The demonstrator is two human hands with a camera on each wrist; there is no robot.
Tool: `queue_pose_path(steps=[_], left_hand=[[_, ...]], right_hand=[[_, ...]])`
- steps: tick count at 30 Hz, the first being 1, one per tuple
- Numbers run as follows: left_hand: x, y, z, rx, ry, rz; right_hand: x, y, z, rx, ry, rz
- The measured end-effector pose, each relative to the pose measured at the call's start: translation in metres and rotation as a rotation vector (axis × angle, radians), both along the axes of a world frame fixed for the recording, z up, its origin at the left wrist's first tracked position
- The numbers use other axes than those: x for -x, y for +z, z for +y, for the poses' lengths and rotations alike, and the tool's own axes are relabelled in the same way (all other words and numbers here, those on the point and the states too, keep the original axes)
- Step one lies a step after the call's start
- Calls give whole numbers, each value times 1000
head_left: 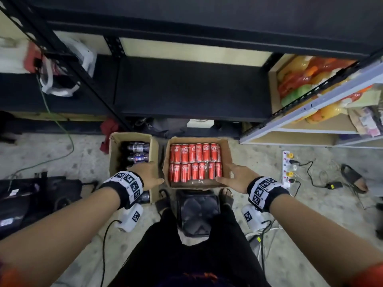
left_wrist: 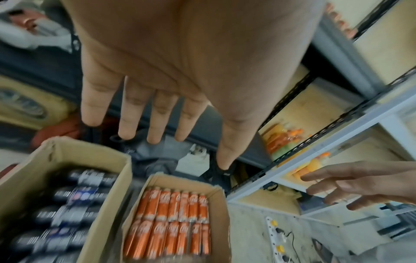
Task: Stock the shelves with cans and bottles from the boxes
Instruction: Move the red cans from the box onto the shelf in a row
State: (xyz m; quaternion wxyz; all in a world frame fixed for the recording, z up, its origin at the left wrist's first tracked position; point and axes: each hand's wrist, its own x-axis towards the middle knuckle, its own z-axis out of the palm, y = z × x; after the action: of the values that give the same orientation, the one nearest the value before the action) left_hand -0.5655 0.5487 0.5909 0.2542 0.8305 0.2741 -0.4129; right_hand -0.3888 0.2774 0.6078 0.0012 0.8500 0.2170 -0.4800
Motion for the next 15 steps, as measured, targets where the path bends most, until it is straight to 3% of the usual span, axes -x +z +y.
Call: queue_pose_path(steps=[5, 12, 15], left_hand=[[-5, -55, -40, 87, 105, 183], [18, -184, -63, 110, 119, 305], [15, -194, -75, 127, 139, 297]], right_hand=[[-4, -60, -30, 76, 43, 100], [-13, -141, -54, 110, 75, 141], [-18, -181, -62, 166, 69, 156]])
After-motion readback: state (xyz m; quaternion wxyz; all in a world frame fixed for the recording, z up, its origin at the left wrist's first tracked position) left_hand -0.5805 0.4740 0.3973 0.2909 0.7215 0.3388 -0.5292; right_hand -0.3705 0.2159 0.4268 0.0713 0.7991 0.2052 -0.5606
